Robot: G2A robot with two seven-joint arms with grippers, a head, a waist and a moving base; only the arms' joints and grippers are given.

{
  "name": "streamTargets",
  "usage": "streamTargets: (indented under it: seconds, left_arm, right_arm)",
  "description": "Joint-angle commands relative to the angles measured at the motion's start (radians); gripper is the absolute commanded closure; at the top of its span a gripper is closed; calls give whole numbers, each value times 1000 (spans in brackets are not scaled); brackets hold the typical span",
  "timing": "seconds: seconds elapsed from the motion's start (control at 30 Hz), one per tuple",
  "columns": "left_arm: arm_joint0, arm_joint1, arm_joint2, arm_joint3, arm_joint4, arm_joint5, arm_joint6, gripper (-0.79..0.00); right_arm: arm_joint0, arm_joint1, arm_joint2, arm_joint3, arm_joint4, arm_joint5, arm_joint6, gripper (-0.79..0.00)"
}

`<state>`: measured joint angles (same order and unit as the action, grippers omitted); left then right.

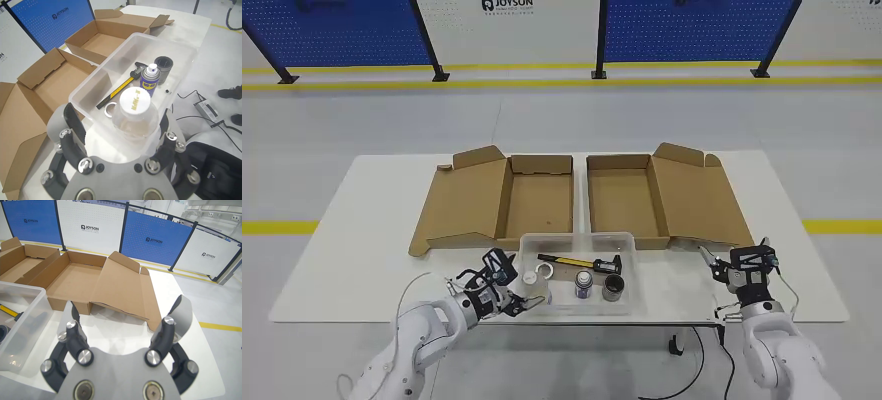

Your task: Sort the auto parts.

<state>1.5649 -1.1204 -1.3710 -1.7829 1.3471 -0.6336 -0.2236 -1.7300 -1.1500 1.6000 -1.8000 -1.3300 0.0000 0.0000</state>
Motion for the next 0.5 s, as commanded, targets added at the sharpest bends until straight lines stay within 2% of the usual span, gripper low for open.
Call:
streamTargets:
  seconds: [0.0,0.47]
  left_arm:
    - [-6,-2,12,13,-22,12,0,-785]
    - [-41,-2,57,68,-83,-12,-27,-785]
  right_arm:
    - [0,0,0,0,0,0,0,-785]
    - [0,0,0,0,0,0,0,-785]
